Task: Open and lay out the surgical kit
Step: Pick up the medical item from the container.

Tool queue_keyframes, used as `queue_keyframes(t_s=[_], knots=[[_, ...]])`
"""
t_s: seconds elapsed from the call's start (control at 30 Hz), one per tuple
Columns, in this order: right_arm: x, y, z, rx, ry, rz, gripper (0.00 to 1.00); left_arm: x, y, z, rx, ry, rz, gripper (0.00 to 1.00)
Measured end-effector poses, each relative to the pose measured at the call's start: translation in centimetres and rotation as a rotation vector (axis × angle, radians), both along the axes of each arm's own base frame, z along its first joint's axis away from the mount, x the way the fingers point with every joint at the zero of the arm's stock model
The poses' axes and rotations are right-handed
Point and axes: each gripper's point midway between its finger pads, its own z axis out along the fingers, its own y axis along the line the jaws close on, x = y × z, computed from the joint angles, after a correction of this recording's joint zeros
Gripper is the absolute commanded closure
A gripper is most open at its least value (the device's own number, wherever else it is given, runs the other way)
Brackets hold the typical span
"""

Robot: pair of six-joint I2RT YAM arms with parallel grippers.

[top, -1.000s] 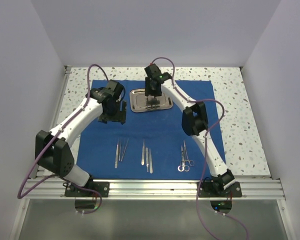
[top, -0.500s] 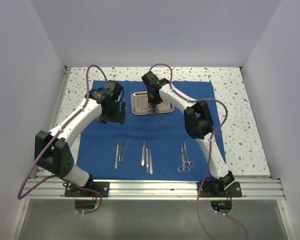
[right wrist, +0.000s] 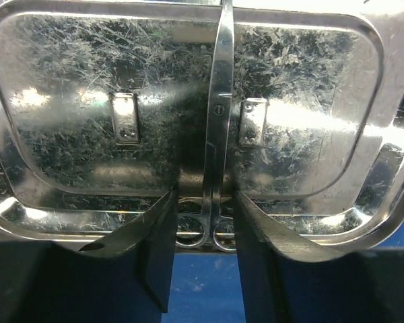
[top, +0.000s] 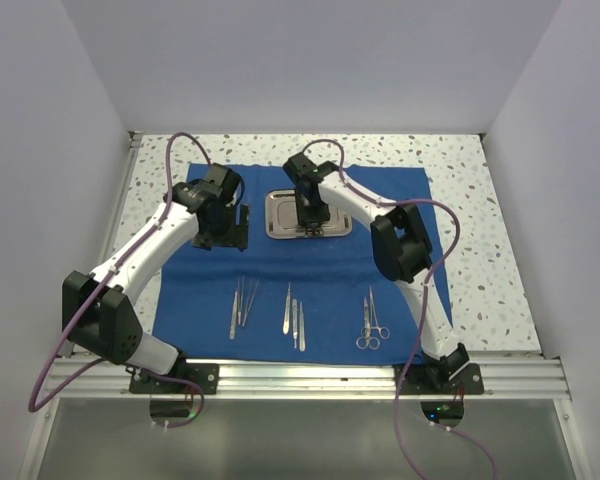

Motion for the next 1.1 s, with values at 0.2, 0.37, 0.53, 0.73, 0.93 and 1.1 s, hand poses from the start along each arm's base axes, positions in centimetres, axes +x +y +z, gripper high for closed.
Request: queue_keyframes(t_s=[0.2,0.37,0.53,0.73,0.93,1.1], knots=[[-1.2,-0.1,-0.1,-0.008,0.052,-0.011,0.67,0.0,0.0,0.0,-0.001,-0.001,0.000,0.21],[-1.7,-0.7,-0.3,-0.004,0.058,-0.037,0.88,0.0,0.0,0.3,-0.005,-0.009,0.000,0.21],[-1.9,-0.8,-0.6,0.010,0.058,-0.053,1.00,-0.1,0.0,0.4,-0.005,-0.011,0.000,0.21],[-1.7,-0.7,-0.5,0.014,0.053,-0.052,1.00,-0.3,0.1,0.2,-0.002,-0.005,0.000,0.21],[-1.2,-0.3,0.3,-0.013,0.086,-0.038,1.00,-0.2,0.1,0.2,-0.002,-0.006,0.000,0.21],[-0.9,0.4,1.8,-0.008,0.108,-0.024,1.00,-0.2,0.1,0.2,-0.002,-0.006,0.000,0.21]])
